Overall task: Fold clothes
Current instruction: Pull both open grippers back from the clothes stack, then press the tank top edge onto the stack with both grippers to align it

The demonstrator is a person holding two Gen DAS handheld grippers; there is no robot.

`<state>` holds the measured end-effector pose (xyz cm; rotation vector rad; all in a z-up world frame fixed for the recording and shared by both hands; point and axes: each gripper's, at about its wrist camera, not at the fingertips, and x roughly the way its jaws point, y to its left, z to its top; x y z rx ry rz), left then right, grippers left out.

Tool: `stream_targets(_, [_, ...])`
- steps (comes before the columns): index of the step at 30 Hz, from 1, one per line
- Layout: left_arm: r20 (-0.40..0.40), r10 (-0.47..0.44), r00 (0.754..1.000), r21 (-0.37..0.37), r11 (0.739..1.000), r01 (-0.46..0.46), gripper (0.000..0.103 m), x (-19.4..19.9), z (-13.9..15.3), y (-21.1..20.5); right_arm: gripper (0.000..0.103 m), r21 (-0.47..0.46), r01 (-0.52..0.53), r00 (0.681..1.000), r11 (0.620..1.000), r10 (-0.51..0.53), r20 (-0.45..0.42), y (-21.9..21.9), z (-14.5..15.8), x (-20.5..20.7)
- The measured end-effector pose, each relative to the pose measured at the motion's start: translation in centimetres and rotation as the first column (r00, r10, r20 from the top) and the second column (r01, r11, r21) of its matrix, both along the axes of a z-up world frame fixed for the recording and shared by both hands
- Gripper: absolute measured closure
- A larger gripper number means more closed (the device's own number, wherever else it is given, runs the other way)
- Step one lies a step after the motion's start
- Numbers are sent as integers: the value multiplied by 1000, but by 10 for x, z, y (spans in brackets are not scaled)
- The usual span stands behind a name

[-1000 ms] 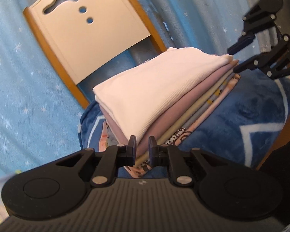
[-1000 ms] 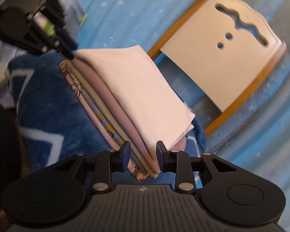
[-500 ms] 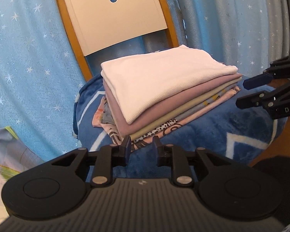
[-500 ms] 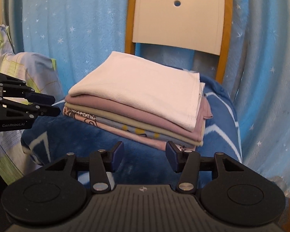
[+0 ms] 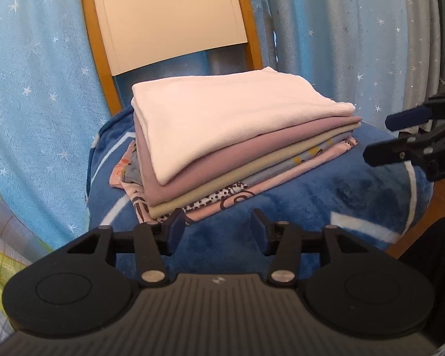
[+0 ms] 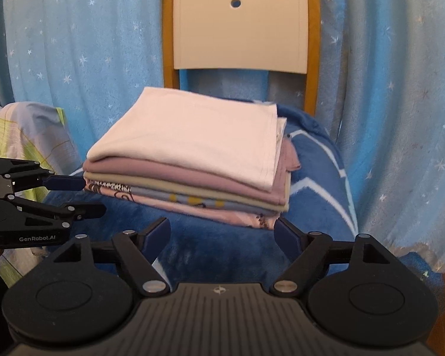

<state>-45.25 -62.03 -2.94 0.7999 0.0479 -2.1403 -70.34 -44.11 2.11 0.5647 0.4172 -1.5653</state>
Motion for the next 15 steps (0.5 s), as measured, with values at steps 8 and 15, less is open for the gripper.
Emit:
stream_targets(8, [174, -67, 982, -195, 976, 101, 57, -7, 5, 6, 26, -63, -91, 992, 994, 85, -96, -6, 1, 9])
stream_targets(15, [362, -107, 926, -328, 915, 234, 80, -16, 3, 7, 68, -9, -248, 863, 969, 216, -457, -24, -1, 22])
